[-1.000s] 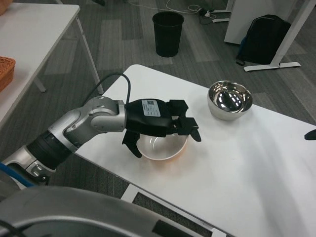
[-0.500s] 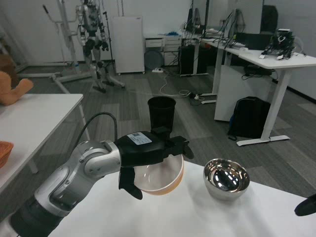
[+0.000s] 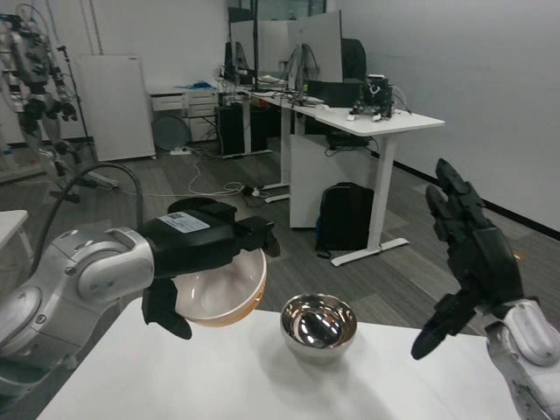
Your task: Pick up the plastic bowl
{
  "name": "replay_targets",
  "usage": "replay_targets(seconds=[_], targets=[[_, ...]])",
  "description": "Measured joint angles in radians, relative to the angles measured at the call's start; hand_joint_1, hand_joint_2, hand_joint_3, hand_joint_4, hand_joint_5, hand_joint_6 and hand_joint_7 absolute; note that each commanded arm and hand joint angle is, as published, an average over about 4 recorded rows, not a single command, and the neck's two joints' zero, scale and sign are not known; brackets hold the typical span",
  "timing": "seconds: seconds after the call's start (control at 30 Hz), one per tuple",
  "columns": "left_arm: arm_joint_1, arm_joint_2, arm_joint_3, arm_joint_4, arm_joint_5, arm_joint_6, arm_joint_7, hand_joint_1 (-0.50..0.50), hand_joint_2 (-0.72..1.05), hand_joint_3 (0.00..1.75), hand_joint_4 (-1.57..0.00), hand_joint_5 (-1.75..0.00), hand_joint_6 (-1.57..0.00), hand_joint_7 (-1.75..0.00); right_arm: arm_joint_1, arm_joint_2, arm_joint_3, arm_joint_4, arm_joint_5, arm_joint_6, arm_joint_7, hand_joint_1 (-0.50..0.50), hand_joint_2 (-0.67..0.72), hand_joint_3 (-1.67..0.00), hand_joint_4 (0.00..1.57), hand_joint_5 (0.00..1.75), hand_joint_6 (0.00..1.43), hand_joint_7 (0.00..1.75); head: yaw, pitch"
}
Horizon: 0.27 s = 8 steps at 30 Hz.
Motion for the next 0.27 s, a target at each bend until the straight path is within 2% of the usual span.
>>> replay_targets(seconds=[0.27], targets=[[-0.002,0.026,-0.021,0.016,-0.033,0.018,-0.002,-0.46,0.43,1.48,-1.5,-1.75,-0.16,-1.12,0.03,0.01,-0.007,-0.049,-0.001,0.007,0.01,-0.49,0.47,0.0,0.0,0.0,0.0,0.0,-0.016,-0.014]])
